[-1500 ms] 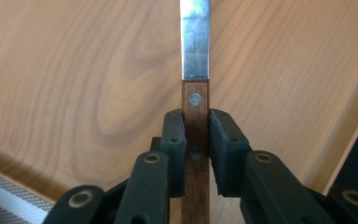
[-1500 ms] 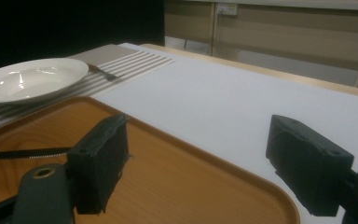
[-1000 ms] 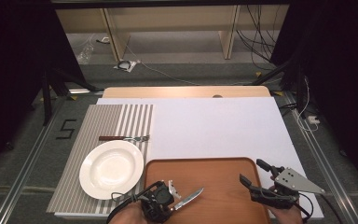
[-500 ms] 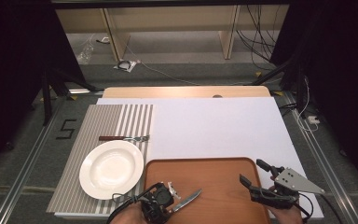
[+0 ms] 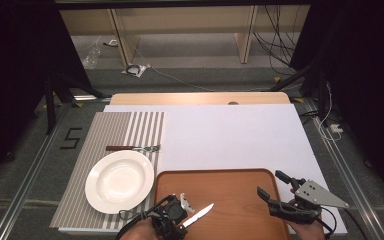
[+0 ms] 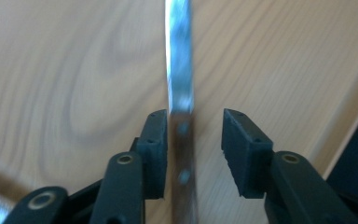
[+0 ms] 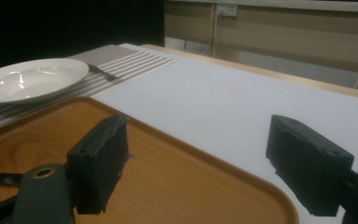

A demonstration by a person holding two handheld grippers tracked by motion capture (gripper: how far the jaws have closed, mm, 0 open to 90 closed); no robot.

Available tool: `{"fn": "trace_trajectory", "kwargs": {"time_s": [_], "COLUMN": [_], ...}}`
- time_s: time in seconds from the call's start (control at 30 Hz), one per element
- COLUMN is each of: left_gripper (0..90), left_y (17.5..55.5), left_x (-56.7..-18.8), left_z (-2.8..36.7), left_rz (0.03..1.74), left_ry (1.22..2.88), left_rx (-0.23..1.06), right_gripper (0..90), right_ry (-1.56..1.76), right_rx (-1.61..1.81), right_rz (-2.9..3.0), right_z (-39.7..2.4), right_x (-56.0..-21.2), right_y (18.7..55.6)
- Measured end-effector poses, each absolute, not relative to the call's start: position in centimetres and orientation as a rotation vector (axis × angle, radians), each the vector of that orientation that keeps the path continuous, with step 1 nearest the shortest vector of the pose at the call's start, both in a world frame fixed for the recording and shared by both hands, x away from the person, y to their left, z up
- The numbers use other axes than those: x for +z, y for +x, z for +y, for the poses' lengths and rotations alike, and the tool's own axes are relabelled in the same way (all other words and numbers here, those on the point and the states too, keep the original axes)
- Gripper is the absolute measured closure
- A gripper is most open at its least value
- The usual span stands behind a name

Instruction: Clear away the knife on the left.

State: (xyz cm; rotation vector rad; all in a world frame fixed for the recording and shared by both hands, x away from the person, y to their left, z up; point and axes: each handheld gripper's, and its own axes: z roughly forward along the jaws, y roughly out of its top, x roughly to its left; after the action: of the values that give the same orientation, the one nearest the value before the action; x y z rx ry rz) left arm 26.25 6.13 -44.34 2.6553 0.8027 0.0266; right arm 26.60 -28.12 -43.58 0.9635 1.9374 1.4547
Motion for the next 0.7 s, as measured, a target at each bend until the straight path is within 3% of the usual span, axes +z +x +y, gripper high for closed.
{"fn": "trace_trajectory", "kwargs": {"time_s": [0.17, 0.23, 0.7], "left_gripper": [85.1, 89.0, 89.4], "left_y": [25.4, 25.2, 25.7], "left_x": [-44.9, -45.2, -46.2], "left_z": [4.5, 4.2, 4.2], "left_rz": [0.688, 0.671, 0.672], "left_ry": [2.640, 2.652, 2.649], "left_rx": [0.096, 0.104, 0.187], "right_gripper": [21.9, 21.9, 21.9], "right_ry": [0.961, 0.958, 0.957], "right_rx": [1.449, 1.451, 1.450], "right_rz": [1.941, 1.940, 1.940], "right_z": [-28.1, -28.1, -28.1], "right_x": [-43.6, -43.6, -43.6], "right_y": [26.6, 26.6, 26.6]}}
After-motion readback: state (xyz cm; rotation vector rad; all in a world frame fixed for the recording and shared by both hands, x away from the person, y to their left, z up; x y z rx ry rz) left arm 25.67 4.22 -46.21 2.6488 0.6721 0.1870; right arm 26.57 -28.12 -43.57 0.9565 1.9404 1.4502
